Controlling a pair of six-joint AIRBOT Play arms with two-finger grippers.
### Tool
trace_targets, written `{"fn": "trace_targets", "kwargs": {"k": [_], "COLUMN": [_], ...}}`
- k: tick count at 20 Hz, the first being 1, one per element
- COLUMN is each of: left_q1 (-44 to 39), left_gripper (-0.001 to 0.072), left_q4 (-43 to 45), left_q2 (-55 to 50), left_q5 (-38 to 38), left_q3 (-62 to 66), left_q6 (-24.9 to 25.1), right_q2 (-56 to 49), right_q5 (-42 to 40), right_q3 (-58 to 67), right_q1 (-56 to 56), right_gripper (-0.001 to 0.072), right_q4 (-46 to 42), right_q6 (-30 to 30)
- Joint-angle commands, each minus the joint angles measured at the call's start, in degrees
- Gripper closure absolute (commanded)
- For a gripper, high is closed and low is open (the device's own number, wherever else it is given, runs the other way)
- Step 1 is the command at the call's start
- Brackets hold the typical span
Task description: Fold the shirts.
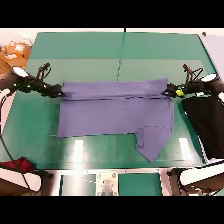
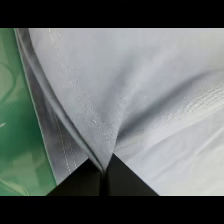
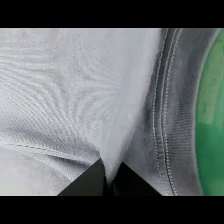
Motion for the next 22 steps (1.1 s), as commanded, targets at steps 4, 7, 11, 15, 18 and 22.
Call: {"fn": "trace_targets", "kwargs": {"k": [4, 7, 11, 15, 18, 22], "left_q1": [0.42, 2.21, 6.40, 5.51, 2.73, -1.14], "left_gripper": [0.0154, 0.0155, 0.0686, 0.0687, 0.0687, 0.0505], "left_q4": [0.04, 3.17, 5.27, 5.55, 5.51, -0.22], "left_q2": [0.22, 0.24, 2.25, 15.61, 36.02, 59.74], "left_q5": [-8.46, -16.70, -27.76, -22.93, -9.64, 5.01], "left_q3": [1.60, 5.84, 7.34, -1.92, -23.87, -53.75], "left_q6": [-3.54, -9.35, -14.75, -16.04, -21.33, -31.56], "right_q2": [0.13, 1.44, 7.69, 20.87, 35.34, 49.11], "right_q5": [8.63, 15.69, 20.09, 18.56, 13.86, 11.19], "right_q3": [6.21, 9.35, 4.87, -11.74, -28.92, -44.39], "right_q1": [-1.97, -6.64, -12.74, -15.19, -14.53, -13.49], "right_gripper": [0.0299, 0.0400, 0.0695, 0.0696, 0.0696, 0.0675], "right_q4": [-7.10, -9.27, -9.31, -9.62, -9.49, -9.29], "right_q6": [5.66, 10.75, 12.04, 16.20, 22.01, 23.58]}}
